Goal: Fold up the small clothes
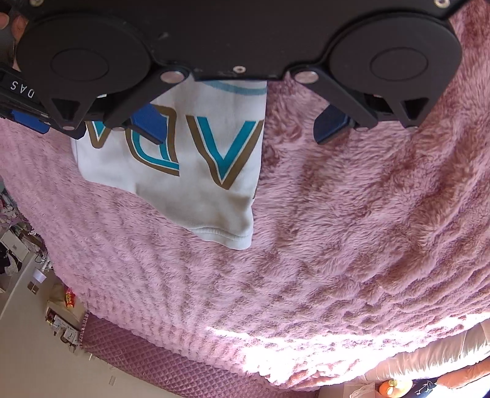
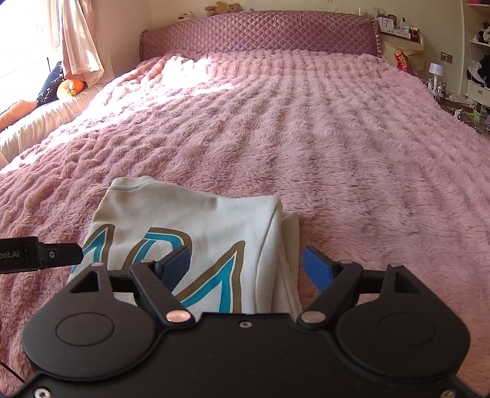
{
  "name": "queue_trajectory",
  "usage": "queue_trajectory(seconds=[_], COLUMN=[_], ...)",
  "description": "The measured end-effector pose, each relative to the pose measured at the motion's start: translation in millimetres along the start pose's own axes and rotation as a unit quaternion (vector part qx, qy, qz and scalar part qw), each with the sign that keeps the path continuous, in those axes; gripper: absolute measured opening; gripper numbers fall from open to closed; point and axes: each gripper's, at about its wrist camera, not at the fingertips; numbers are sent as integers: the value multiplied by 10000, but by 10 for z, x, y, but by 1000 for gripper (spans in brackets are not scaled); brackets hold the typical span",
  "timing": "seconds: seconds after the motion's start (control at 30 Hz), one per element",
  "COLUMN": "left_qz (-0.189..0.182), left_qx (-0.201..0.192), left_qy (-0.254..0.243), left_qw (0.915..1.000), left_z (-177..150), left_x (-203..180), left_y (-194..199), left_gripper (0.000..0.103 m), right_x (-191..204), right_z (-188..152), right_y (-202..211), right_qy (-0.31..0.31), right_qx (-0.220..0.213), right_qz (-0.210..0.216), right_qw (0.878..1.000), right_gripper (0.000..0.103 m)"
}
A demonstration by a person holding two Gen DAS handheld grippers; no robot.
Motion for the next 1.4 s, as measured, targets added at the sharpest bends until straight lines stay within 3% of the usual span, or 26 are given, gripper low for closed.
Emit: queue_trajectory(seconds=[0.17, 0.37, 0.53, 0.7, 0.83, 0.97, 1.07, 1.2, 1.4], left_qz=[-54, 94, 31, -111, -175, -27, 78, -86, -527], left_qx=[-116, 269, 342, 191, 156, 475, 612, 446, 38], left_qy=[-436, -495, -114, -134, -158, -94, -167, -3, 212], left_qw=[9990, 9984, 9993, 9997, 9996, 9988, 9980, 9990, 9984], left_z=[-465, -914, -863, -831, -1009, -1195, -1313, -1298, -1204], left_x=[-124, -108, -58, -87, -129, -80, -48, -40, -104], left_y=[475, 290, 406, 806, 1071, 892, 798, 990, 1251], left_gripper=[103, 103, 103, 103, 103, 103, 103, 103, 103], right_x=[-15, -83, -110, -98, -71, -80, -105, -188, -112], right_z=[-304, -609, -600, -590, -727, -931, -1059, -1065, -946], right_y=[386, 276, 415, 777, 990, 893, 840, 921, 1182], right_qy=[26, -147, -275, -215, -188, -213, -133, -465, -502], right_qx=[-9, 442, 392, 146, 144, 423, 394, 360, -259], right_qz=[34, -58, 4, 131, 229, 112, 15, 40, 480], right_qw=[10000, 9989, 9989, 9996, 9995, 9988, 9991, 9983, 9972], right_gripper=[81, 81, 81, 81, 81, 81, 81, 81, 82])
Point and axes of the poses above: each gripper's, at about its wrist camera, not at the fingertips, and y roughly against the way its jaws point, x to its left, z to its top, and after that the axes turned 7 degrees about -x, right-handed
